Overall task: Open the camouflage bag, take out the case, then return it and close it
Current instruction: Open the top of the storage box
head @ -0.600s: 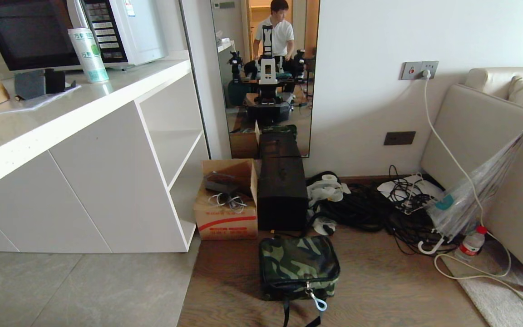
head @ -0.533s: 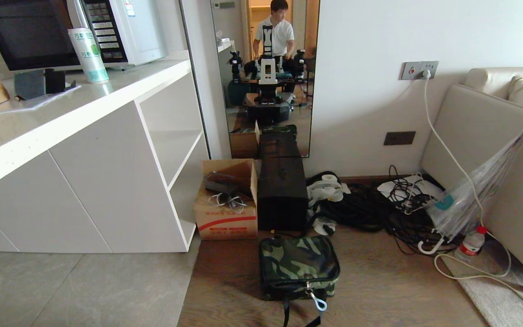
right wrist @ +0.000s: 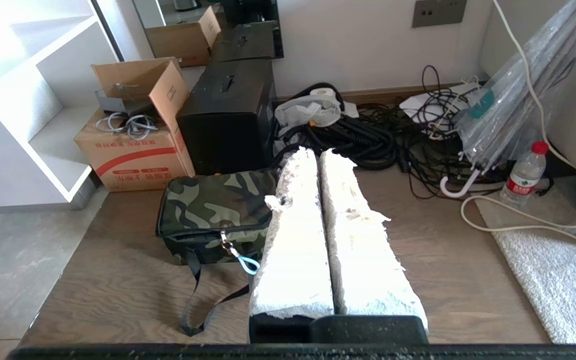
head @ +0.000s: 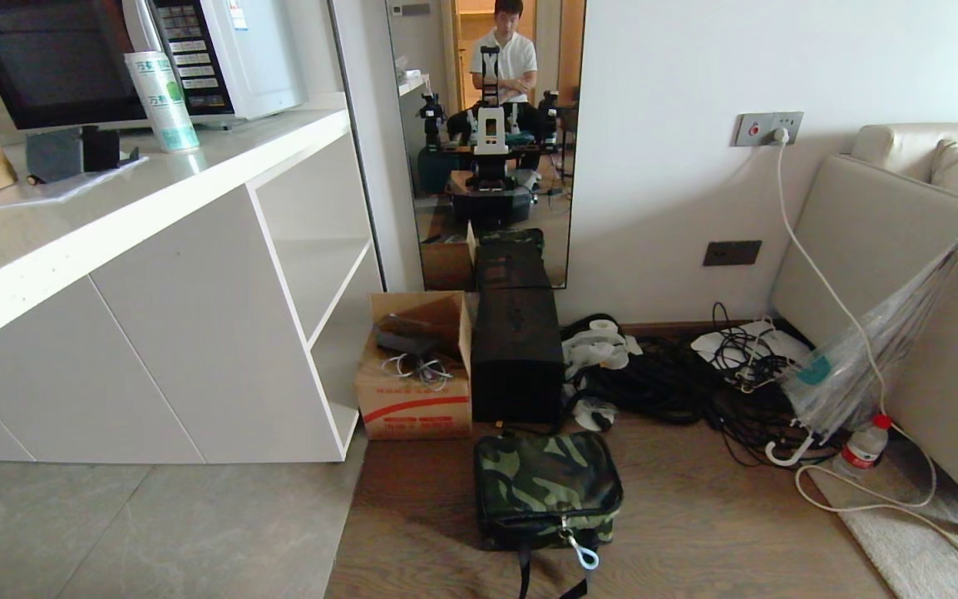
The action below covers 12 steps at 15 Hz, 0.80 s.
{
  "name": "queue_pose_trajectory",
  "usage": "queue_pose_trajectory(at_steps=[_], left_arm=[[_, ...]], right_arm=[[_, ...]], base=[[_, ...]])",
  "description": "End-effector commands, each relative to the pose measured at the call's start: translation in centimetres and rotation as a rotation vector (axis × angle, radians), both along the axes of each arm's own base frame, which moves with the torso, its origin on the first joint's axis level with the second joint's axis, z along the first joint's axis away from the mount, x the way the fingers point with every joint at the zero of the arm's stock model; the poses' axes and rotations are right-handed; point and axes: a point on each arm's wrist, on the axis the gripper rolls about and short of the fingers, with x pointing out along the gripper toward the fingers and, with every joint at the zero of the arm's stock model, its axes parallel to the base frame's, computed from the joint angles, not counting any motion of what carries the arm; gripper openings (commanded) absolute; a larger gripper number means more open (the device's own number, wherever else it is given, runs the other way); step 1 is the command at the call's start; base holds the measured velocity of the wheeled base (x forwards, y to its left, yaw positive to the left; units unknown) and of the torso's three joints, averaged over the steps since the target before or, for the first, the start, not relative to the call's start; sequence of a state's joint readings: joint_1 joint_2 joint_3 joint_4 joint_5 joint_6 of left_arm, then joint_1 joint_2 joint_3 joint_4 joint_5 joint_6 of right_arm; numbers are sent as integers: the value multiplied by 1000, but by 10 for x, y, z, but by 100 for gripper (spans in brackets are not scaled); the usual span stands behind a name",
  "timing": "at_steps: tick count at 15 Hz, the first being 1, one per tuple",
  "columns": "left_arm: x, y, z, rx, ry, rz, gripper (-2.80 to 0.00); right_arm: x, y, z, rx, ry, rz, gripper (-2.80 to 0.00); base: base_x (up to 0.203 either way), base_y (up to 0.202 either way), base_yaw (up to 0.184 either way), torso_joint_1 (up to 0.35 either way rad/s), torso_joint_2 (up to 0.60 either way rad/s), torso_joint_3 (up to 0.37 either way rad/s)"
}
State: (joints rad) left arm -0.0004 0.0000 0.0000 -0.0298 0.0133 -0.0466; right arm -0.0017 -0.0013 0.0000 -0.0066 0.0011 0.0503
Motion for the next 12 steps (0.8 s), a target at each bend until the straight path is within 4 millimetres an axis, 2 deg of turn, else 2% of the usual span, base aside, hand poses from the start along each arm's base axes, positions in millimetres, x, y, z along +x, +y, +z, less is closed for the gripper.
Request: queue_pose_trajectory(at_steps=[1, 12], left_arm=[[1, 0, -2, -1, 7, -1, -280], [1, 0, -2, -1, 7, 1, -280]], right_arm=[[0, 0, 0, 0, 1, 1, -280], [0, 0, 0, 0, 1, 1, -280]], base=[[0, 0, 0, 0, 0, 0], [0, 0, 0, 0, 0, 0]])
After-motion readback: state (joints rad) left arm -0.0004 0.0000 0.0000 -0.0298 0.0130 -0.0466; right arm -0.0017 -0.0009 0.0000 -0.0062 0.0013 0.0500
